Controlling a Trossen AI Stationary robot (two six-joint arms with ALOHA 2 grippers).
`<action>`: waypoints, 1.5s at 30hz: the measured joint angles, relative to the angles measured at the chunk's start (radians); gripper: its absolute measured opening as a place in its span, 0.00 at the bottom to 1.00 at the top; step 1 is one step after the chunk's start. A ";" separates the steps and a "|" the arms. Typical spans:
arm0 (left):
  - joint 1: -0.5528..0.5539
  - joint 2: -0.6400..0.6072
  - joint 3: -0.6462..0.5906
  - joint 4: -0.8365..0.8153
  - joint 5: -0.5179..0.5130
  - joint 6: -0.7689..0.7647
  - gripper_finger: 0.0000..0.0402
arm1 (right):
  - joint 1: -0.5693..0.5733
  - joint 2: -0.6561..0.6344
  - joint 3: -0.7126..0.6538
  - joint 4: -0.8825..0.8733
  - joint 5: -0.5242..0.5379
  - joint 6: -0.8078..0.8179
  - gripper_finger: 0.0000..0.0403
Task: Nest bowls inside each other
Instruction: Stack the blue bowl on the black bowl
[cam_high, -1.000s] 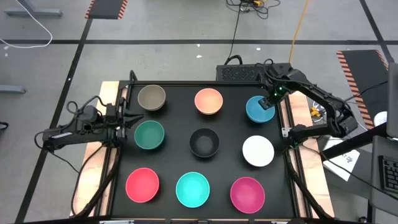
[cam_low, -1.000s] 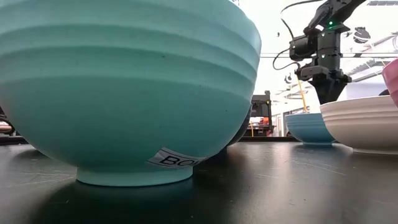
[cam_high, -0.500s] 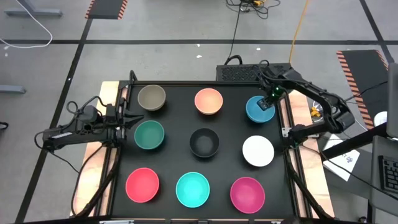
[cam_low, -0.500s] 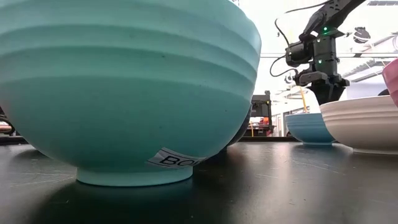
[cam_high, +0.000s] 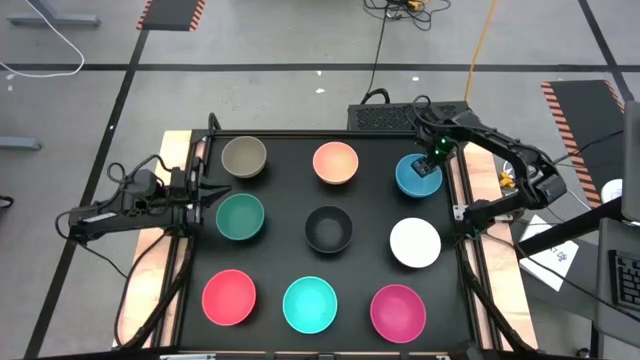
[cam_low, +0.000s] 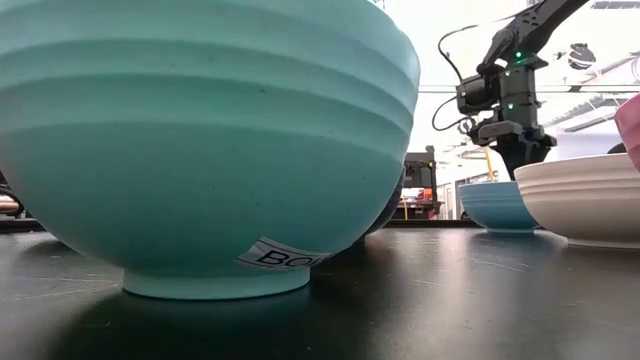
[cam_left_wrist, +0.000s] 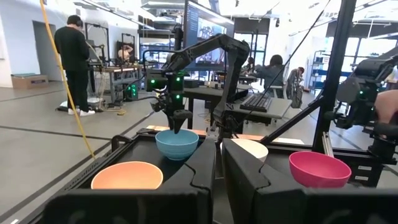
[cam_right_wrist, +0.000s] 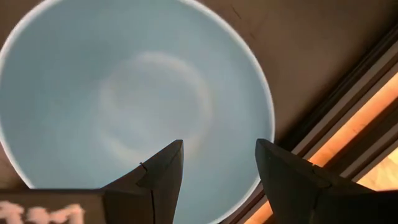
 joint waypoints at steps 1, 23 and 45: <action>0.000 0.000 0.000 0.000 0.000 0.000 0.08 | -0.002 0.000 0.000 0.001 -0.007 -0.006 0.48; 0.000 0.000 0.000 -0.002 -0.002 0.001 0.08 | -0.039 0.017 0.065 0.031 -0.013 -0.055 0.46; 0.000 0.000 0.000 -0.002 -0.003 0.002 0.08 | -0.036 0.124 0.096 -0.022 0.072 -0.078 0.46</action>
